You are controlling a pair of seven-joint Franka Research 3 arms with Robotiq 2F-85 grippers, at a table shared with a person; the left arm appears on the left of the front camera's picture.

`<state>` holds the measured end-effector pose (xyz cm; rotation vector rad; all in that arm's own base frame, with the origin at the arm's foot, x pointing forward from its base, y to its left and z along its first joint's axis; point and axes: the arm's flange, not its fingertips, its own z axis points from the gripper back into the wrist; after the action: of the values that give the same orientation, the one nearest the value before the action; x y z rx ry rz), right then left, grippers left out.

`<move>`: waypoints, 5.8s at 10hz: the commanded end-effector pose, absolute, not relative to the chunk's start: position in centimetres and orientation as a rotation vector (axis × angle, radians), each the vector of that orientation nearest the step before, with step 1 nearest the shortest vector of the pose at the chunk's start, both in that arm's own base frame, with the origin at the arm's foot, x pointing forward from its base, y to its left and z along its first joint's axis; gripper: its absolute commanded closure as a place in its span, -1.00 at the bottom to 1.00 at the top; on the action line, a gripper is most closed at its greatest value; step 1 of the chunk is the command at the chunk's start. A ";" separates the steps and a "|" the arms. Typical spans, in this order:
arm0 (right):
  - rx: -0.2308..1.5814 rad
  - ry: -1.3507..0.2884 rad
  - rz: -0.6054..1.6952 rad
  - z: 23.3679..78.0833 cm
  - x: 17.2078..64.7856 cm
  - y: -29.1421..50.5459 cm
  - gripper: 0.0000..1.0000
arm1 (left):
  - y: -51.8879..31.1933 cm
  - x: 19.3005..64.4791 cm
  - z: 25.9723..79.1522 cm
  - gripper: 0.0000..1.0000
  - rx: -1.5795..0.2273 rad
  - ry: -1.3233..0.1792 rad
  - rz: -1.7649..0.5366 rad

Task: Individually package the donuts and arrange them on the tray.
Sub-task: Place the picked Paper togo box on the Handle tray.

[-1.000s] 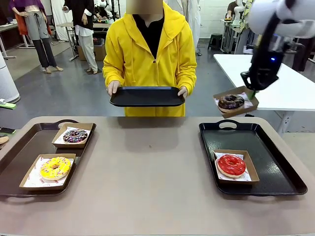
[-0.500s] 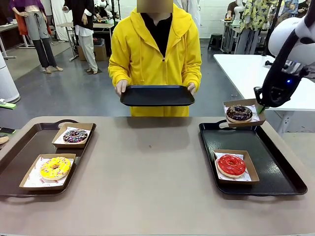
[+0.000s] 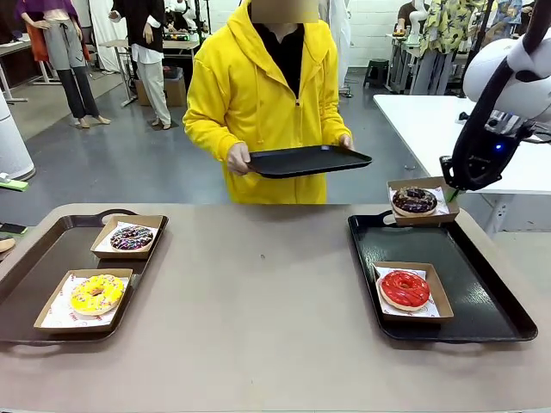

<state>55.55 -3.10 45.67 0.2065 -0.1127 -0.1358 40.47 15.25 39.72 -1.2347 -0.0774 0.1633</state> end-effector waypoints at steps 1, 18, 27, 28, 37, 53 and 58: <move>0.203 -0.112 -0.135 45.6 55.0 -3.1 0.97 | 15.2 40.3 39.8 -1.00 -1.242 -0.082 0.151; 0.177 -0.044 -0.096 34.8 58.0 -4.1 0.97 | 15.2 40.3 39.8 -1.00 -1.242 -0.082 0.151; 0.206 -0.057 -0.088 35.5 57.8 -4.1 -0.77 | 15.2 40.3 39.8 -1.00 -1.242 -0.082 0.151; 0.207 -0.058 -0.088 35.6 57.8 -4.1 -0.97 | 15.2 40.3 39.8 -1.00 -1.242 -0.082 0.151; 0.703 -0.165 -0.073 47.9 44.7 -12.7 -1.00 | 15.2 40.3 39.8 -1.00 -1.242 -0.082 0.151; 1.147 -0.206 -0.161 44.0 37.8 -27.7 -1.00 | 15.2 40.3 39.8 -1.00 -1.242 -0.082 0.151; 1.147 -0.206 -0.161 44.0 37.8 -27.7 -1.00 | 15.2 40.3 39.8 -1.00 -1.242 -0.082 0.151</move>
<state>38.32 -28.08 43.93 1.1444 -0.2070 -0.1642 40.53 15.27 39.71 -1.2348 -0.0765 0.1629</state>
